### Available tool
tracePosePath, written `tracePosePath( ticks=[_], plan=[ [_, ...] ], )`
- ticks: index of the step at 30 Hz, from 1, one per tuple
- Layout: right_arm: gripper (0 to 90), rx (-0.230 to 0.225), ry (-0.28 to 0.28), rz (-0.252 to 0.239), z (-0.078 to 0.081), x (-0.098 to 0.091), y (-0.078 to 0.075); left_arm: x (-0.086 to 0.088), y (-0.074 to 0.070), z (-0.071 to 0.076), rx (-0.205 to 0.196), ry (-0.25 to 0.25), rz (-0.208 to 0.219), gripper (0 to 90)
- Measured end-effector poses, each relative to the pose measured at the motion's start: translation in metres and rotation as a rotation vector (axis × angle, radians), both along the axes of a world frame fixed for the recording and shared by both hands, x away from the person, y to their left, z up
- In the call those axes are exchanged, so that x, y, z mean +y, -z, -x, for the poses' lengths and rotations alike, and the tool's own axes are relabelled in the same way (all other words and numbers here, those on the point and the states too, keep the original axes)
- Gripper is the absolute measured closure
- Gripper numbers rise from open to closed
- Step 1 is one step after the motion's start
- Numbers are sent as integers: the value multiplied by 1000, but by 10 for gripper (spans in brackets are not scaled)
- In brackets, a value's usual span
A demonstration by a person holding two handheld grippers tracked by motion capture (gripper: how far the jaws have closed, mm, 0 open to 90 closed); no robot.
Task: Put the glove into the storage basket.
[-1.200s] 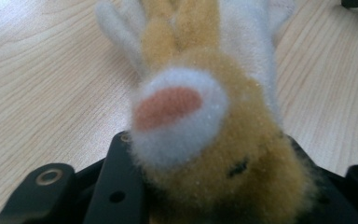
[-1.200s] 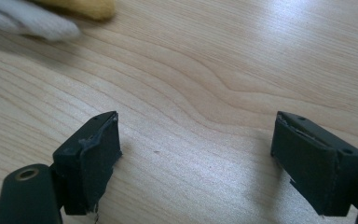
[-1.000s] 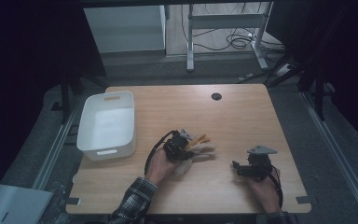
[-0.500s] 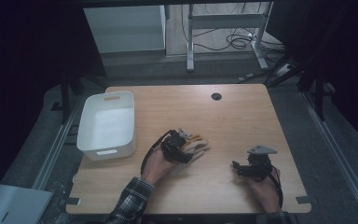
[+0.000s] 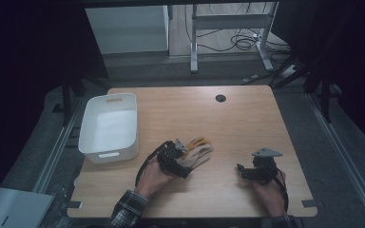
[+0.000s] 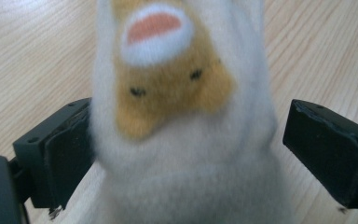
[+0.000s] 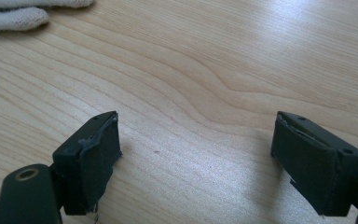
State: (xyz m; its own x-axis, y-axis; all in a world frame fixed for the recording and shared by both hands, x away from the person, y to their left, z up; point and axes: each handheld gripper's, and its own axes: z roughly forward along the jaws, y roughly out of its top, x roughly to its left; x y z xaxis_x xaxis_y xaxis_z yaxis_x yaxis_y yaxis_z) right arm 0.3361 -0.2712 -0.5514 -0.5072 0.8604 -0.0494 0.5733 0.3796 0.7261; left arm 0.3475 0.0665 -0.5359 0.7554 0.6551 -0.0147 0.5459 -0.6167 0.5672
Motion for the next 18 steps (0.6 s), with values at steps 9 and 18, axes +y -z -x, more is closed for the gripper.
tracePosePath(
  ticks=[9, 18],
  plan=[
    [158, 0, 0, 0, 0, 0, 0, 0, 11, -2, 20, -6, 14, 224],
    [158, 0, 0, 0, 0, 0, 0, 1, 3, 2, 50, 7, 8, 638]
  ],
)
